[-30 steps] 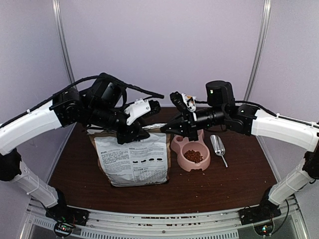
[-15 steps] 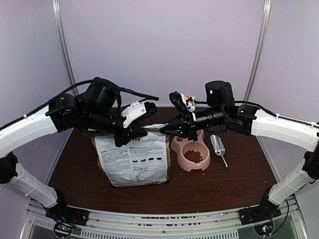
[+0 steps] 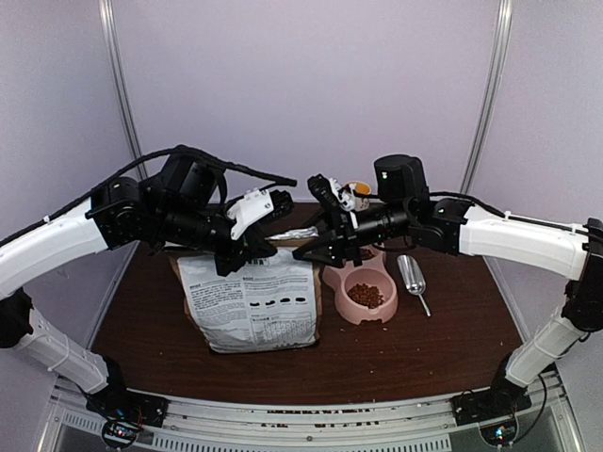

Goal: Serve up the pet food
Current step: Seal the pet food bag securely.

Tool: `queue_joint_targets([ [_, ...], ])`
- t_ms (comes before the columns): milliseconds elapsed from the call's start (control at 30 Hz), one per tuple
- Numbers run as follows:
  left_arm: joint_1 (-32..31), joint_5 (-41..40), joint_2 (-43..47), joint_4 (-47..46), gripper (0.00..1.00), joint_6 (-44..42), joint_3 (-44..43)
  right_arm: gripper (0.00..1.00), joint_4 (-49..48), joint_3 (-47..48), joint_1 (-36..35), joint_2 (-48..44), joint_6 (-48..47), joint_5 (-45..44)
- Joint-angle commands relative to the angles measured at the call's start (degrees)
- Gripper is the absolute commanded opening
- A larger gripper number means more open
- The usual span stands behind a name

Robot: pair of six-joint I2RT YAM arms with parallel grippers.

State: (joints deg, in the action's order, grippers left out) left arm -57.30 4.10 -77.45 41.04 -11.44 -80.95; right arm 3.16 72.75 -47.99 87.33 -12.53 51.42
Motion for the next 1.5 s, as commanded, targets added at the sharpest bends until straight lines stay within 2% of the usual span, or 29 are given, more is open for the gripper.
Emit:
queue_joint_targets([
  [0, 0.8, 1.2, 0.1, -3.2, 0.0, 0.6, 0.1, 0.41, -2.6, 3.1, -0.9, 1.6, 1.6, 2.4],
  [167, 0.8, 1.7, 0.3, -3.2, 0.0, 0.6, 0.1, 0.35, -6.9, 3.6, -1.9, 3.1, 4.8, 3.5],
  [400, 0.8, 2.6, 0.6, -3.1, 0.0, 0.5, -0.2, 0.06, -5.6, 5.2, -3.1, 4.9, 4.4, 0.8],
  [433, 0.8, 2.7, 0.8, -3.1, 0.04, 0.5, -0.1, 0.02, -5.3, 5.1, -3.1, 4.9, 3.9, 0.3],
  [533, 0.8, 2.2, 1.7, -2.5, 0.37, 0.0, 0.4, 0.0, -3.9, 5.0, -3.2, 4.6, 2.3, -0.4],
  [567, 0.8, 1.5, 2.0, -2.2, 0.43, -0.2, 0.4, 0.0, -3.4, 5.1, -3.2, 4.5, 1.9, -0.6],
  [633, 0.8, 0.2, 2.3, -0.9, 0.46, -0.7, 0.4, 0.0, -3.0, 5.1, -3.2, 4.1, 1.4, -0.5],
  [667, 0.9, -0.3, 2.4, -0.3, 0.45, -0.8, 0.3, 0.0, -2.9, 5.1, -3.2, 3.9, 1.2, -0.5],
  [800, 1.5, -1.1, 2.5, 1.7, 0.25, -1.1, 0.0, 0.0, -2.7, 4.9, -3.2, 3.0, 0.5, -0.5],
  [900, 2.0, -1.5, 2.3, 2.5, 0.01, -1.4, -0.2, 0.0, -2.7, 4.8, -3.1, 2.5, 0.4, -0.3],
  [1200, 2.6, -1.6, 2.5, 4.3, 0.0, -2.1, -1.4, 0.0, -3.1, 2.8, -3.1, 0.2, 0.0, -0.5],
  [1267, 2.9, -2.1, 2.6, 4.9, 0.12, -2.1, -1.4, 0.0, -2.9, 2.4, -3.0, -0.3, -0.2, -0.6],
  [1300, 3.1, -2.3, 2.8, 5.0, 0.14, -2.1, -1.3, 0.0, -3.0, 2.0, -2.9, -0.4, -0.3, -0.5],
  [1367, 3.6, -2.4, 3.3, 5.0, 0.11, -2.1, -0.9, 0.0, -3.1, 1.8, -2.9, -0.8, -0.3, -0.4],
  [1467, 4.0, -2.6, 3.8, 5.0, 0.0, -2.0, -0.5, 0.0, -3.2, 1.6, -2.8, -1.1, -0.3, -0.3],
])
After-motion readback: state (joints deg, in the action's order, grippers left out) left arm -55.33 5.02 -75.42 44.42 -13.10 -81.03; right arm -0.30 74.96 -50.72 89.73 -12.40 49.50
